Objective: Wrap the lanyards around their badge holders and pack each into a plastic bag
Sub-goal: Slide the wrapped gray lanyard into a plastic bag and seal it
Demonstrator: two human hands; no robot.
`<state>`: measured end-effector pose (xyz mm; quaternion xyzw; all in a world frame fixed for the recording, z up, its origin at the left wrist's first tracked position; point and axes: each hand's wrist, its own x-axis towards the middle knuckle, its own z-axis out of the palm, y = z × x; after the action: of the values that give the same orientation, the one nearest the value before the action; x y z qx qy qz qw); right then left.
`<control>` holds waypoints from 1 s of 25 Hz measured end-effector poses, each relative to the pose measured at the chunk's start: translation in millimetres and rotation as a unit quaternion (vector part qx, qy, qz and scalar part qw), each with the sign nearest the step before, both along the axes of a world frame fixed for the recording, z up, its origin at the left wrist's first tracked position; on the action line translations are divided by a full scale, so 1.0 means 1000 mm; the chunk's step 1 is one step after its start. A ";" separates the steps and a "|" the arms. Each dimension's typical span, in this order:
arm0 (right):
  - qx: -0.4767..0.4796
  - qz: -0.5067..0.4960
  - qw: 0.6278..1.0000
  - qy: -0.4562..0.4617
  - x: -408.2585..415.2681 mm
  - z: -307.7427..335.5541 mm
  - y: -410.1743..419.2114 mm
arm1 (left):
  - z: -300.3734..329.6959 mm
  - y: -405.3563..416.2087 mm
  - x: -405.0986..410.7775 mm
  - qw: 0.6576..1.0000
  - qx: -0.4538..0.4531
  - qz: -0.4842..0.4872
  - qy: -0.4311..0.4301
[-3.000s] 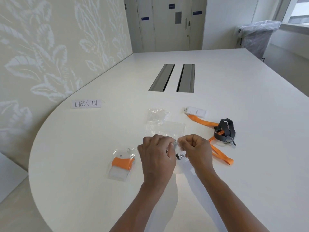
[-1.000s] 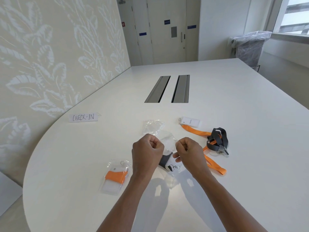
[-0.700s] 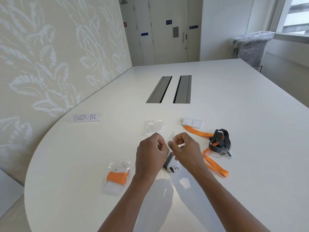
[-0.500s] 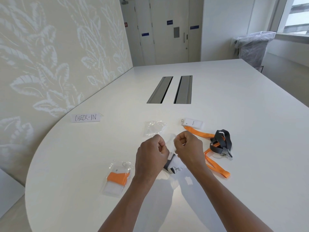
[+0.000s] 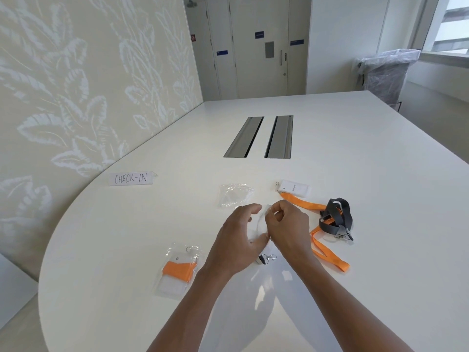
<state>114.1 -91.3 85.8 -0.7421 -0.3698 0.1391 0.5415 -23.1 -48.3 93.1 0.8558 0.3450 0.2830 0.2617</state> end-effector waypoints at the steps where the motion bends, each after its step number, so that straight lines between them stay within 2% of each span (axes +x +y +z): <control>1: -0.001 -0.002 1.000 -0.002 0.000 0.001 0.000 | -0.001 0.000 0.000 0.999 -0.017 -0.030 0.010; 4: -0.006 0.006 1.000 -0.019 -0.001 0.002 -0.001 | -0.004 0.003 -0.002 0.994 -0.045 -0.084 0.060; 9: -0.010 0.066 0.996 -0.050 0.000 0.005 -0.002 | -0.002 0.018 0.000 0.991 0.005 -0.083 0.109; 20: -0.007 0.124 0.992 0.008 0.004 0.003 0.000 | -0.012 0.035 -0.006 0.995 0.044 -0.058 0.067; 25: -0.007 0.142 0.986 0.091 0.012 0.001 0.003 | -0.011 0.042 -0.010 0.996 0.054 -0.044 0.055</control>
<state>126.1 -88.4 86.4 -0.6702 -0.4197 0.2837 0.5424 -33.6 -5.9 82.1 0.8973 0.3054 0.2420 0.2073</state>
